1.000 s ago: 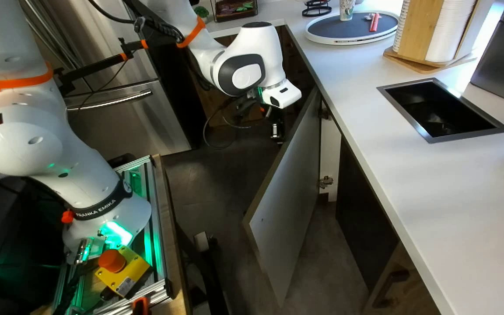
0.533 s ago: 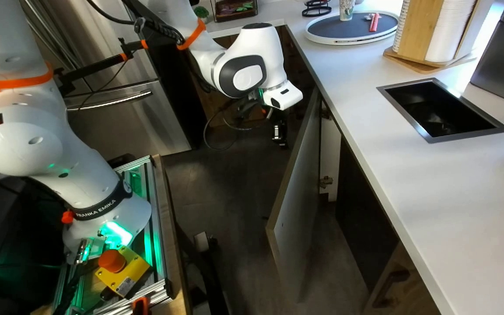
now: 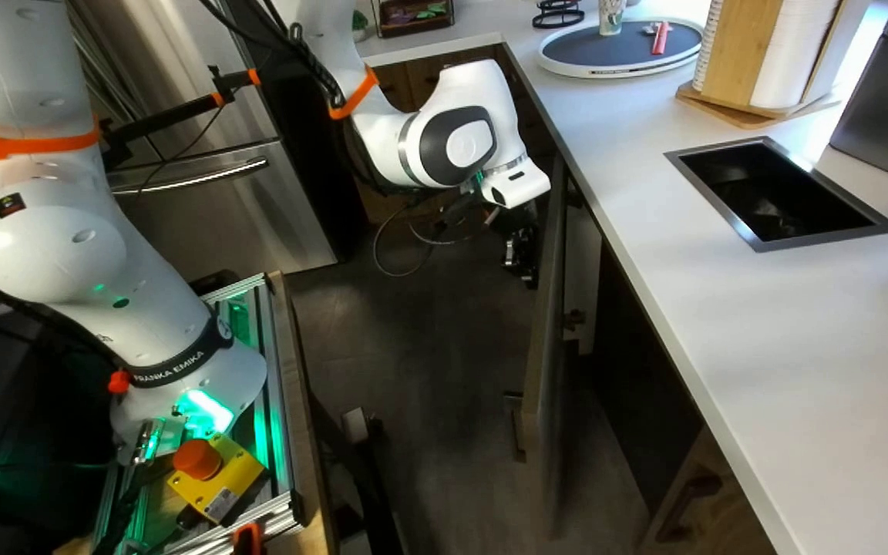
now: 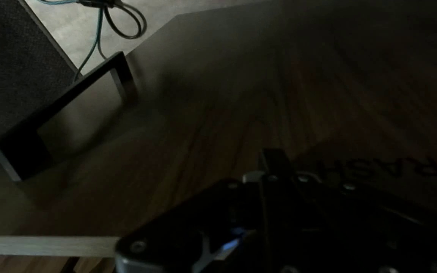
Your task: Close the open cabinet door
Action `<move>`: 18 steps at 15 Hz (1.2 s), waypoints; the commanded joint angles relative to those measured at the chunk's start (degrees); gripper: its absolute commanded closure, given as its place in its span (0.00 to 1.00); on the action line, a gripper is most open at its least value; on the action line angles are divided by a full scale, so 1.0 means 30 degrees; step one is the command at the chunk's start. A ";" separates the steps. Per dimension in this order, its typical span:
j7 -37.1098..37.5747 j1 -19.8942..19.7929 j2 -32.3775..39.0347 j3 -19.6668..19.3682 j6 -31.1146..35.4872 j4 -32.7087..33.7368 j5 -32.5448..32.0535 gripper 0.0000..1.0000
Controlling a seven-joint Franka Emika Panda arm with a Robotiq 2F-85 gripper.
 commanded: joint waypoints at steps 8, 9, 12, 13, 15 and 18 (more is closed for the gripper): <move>0.6038 0.4675 0.6388 -0.7406 0.6791 0.2548 -0.4633 1.00; 0.4797 0.3605 0.5683 -0.6065 0.6588 0.2107 -0.4498 1.00; 0.1957 0.1449 0.2441 -0.2949 0.5449 -0.0039 -0.5005 1.00; 0.1101 0.0871 0.1479 -0.2071 0.5122 -0.0759 -0.5068 1.00; -0.0884 -0.0622 -0.0367 -0.0105 0.4878 -0.2319 -0.4882 1.00; -0.5047 -0.3470 -0.3297 0.3293 0.2052 -0.4799 -0.2979 0.66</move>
